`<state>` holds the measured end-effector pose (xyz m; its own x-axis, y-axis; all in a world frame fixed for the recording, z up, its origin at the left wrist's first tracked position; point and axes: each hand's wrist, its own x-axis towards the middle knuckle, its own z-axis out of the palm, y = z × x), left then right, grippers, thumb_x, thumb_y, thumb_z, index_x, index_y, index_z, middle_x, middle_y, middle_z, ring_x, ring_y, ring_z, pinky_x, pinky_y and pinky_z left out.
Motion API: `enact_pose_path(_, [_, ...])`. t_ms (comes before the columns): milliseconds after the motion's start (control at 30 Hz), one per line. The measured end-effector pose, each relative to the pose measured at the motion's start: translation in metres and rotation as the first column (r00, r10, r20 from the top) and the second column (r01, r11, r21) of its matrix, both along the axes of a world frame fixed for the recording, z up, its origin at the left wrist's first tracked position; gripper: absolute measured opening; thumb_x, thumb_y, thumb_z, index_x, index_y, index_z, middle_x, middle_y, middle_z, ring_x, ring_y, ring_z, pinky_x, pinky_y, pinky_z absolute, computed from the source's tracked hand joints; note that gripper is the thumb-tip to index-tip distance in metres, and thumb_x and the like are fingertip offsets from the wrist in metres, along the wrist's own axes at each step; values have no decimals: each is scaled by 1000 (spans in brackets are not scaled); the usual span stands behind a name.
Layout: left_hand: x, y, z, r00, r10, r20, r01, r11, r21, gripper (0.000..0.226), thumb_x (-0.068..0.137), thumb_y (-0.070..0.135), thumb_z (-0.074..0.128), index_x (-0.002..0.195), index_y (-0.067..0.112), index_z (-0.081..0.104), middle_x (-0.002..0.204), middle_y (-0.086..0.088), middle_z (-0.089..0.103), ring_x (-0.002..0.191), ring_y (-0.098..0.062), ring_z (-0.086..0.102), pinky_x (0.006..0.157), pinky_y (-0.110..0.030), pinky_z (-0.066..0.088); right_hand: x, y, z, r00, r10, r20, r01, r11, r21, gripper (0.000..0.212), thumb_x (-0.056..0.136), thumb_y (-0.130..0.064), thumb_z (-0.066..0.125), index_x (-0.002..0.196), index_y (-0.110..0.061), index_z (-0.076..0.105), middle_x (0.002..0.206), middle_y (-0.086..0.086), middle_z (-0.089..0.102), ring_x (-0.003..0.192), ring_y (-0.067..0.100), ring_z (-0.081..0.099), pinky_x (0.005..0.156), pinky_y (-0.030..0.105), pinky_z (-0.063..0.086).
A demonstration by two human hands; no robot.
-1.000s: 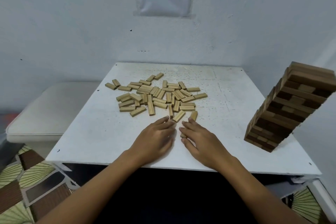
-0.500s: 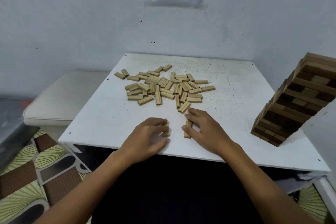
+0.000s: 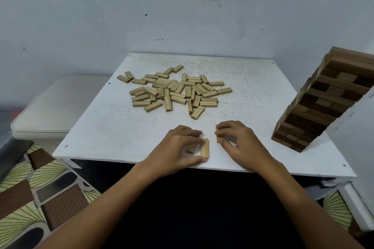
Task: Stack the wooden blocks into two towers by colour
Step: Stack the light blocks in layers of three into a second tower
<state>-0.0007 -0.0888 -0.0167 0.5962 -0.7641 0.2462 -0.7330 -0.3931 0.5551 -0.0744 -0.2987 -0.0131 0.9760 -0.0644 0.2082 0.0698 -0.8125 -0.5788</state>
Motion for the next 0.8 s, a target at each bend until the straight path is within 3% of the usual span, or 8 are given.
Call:
enact_pose_path(100, [1,-5,0,1000,9,9,-9,999,-49,46,77,42,77,116,17,71,125,2,65,114,-5,50,93,-12,37,-8,-2,1,1000,19,15,-19,1000,24,20,89,-12,65,107,-16,75,114,-10,61,111,2,51,98,23,43])
enact_pose_path(233, [2,-12,0,999,47,2,-46,996,-82,52,73,41,81,115,13,71,118,-1,68,110,-11,57,94,-32,49,-11,7,8,994,97,-43,-95,995,40,25,87,-19,70,112,-18,72,113,-8,62,109,5,52,97,25,44])
enact_pose_path(400, [14,-3,14,993,-35,-114,39,999,37,77,65,56,81,133,29,57,126,15,55,118,-2,47,99,-23,39,-11,6,14,993,80,-89,-69,990,119,36,83,-27,74,119,-27,68,127,-11,57,119,3,49,104,26,40])
enact_pose_path(533, [31,18,18,977,-57,-205,79,992,98,65,67,43,78,129,38,59,129,18,53,119,5,47,97,-9,30,-12,-2,19,983,80,-167,-54,987,154,50,78,-31,79,126,-33,62,136,-14,53,127,1,41,109,27,33])
enact_pose_path(667, [35,22,10,978,-93,-187,102,994,42,45,73,43,78,116,34,70,120,17,64,117,1,53,99,-25,40,-7,3,12,971,74,-228,-41,989,144,74,72,-43,81,137,-44,47,133,-14,49,127,4,42,112,33,34])
enact_pose_path(800, [27,15,4,994,-46,-97,44,999,-15,36,71,48,77,101,29,77,110,19,69,110,4,54,90,-13,38,-5,12,8,978,87,-191,-56,985,162,76,73,-36,81,140,-41,45,116,-29,50,122,2,45,110,32,36])
